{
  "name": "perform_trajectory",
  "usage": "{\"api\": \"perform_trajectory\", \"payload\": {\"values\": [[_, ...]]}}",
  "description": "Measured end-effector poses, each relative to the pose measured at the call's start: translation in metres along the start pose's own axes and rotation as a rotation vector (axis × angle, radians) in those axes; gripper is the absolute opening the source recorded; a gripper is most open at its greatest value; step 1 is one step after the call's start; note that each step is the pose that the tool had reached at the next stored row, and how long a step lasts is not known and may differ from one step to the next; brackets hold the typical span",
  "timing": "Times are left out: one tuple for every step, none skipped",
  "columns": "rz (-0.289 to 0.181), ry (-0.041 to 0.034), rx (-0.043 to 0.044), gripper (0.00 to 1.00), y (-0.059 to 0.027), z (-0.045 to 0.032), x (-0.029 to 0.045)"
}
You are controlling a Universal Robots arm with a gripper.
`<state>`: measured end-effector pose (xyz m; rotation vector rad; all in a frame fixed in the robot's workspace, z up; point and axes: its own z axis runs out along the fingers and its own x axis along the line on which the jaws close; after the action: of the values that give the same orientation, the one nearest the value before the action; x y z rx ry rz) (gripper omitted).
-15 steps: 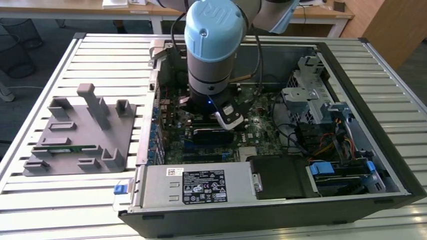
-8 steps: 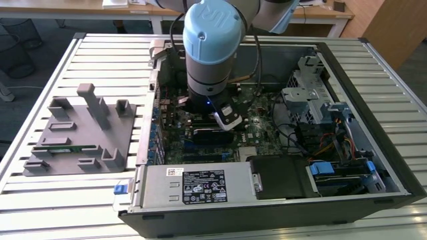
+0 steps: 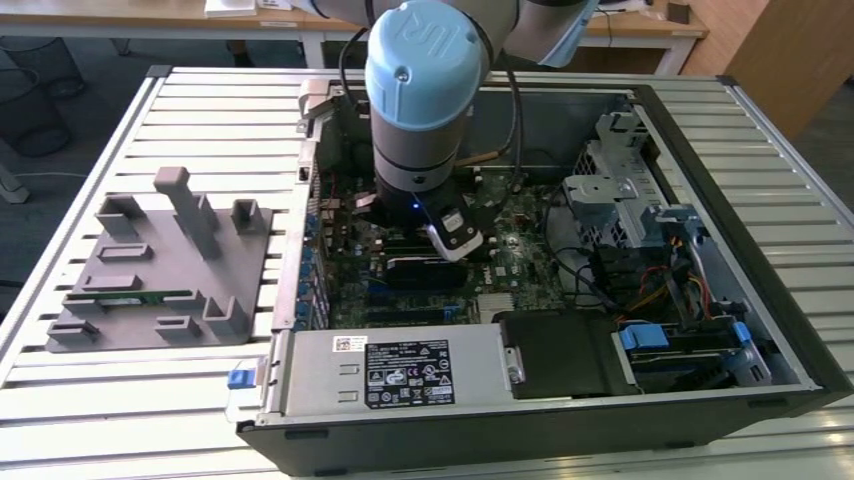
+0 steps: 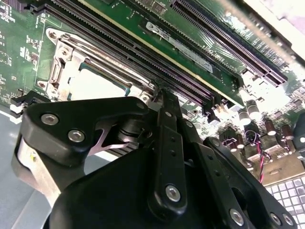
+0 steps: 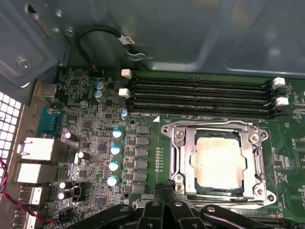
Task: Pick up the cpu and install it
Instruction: 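Install the second cpu locking lever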
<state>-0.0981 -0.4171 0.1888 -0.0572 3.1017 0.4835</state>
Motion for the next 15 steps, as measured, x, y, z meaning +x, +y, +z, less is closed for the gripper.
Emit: {"api": "perform_trajectory", "payload": {"values": [[0.0,0.0,0.0,0.11,0.0001,0.0002,0.0],[0.0,0.0001,0.0001,0.11,0.0001,0.0002,0.0],[0.0,0.0001,0.0,0.11,0.0001,0.0002,0.0],[0.0,0.0001,0.0001,0.11,0.0001,0.0003,0.0001],[0.0,0.0,0.0007,0.11,0.0001,0.0004,0.0001],[0.0,0.0,0.0009,0.11,0.0001,0.0003,0.0001],[0.0,0.0,0.0009,0.11,0.0001,0.0003,0.0002],[0.0,0.0,0.001,0.11,0.0002,0.0001,0.0002],[0.0,0.0,0.0012,0.11,0.0003,-0.0004,0.0003],[0.0,-0.0001,0.001,0.11,0.0005,-0.001,0.0003],[0.0,-0.0001,0.0008,0.11,0.0008,-0.0017,0.0003],[0.0,-0.0004,0.0003,0.11,0.0011,-0.0023,0.0002],[0.0,-0.0002,0.0006,0.11,0.0014,-0.0033,0.0003],[0.0,0.0,0.001,0.11,0.0017,-0.0044,0.0004],[0.0,-0.0001,0.0009,0.11,0.0021,-0.0056,0.0004]]}}
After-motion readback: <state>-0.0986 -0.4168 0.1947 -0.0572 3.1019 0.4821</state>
